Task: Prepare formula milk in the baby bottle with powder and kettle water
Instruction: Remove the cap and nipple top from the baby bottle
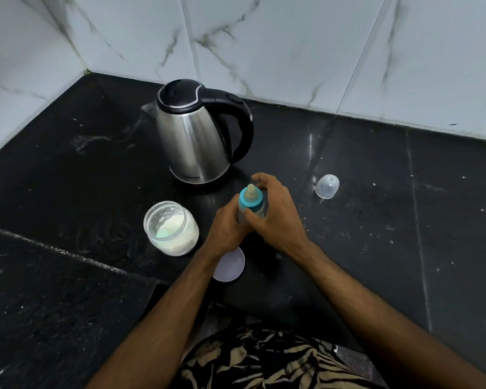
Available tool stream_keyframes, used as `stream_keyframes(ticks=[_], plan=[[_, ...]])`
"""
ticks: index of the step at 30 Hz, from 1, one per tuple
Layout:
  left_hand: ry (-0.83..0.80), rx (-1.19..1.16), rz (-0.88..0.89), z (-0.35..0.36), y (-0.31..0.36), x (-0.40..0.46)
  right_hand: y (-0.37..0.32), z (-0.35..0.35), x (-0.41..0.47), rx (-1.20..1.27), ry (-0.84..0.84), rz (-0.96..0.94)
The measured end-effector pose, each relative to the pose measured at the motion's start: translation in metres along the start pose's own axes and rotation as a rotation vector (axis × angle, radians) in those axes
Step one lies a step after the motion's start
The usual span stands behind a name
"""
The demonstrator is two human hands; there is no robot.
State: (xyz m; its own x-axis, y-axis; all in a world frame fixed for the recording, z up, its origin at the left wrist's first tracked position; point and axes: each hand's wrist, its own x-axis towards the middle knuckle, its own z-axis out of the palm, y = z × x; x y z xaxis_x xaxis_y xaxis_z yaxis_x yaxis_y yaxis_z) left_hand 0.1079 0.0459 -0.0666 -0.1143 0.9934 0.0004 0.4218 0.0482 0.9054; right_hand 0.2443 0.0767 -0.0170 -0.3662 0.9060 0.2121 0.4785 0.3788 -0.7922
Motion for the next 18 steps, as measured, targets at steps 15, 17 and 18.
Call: stream_keyframes(ticks=[15,17,18], plan=[[0.003,0.009,0.017,0.001,-0.003,0.001,0.0,-0.008,0.001,0.082,-0.084,-0.006],[-0.004,0.03,0.017,0.001,-0.003,0.001,0.001,-0.003,0.0,0.038,-0.042,0.007],[-0.006,0.025,0.017,0.001,-0.003,0.001,0.001,-0.001,0.001,0.017,-0.023,0.01]])
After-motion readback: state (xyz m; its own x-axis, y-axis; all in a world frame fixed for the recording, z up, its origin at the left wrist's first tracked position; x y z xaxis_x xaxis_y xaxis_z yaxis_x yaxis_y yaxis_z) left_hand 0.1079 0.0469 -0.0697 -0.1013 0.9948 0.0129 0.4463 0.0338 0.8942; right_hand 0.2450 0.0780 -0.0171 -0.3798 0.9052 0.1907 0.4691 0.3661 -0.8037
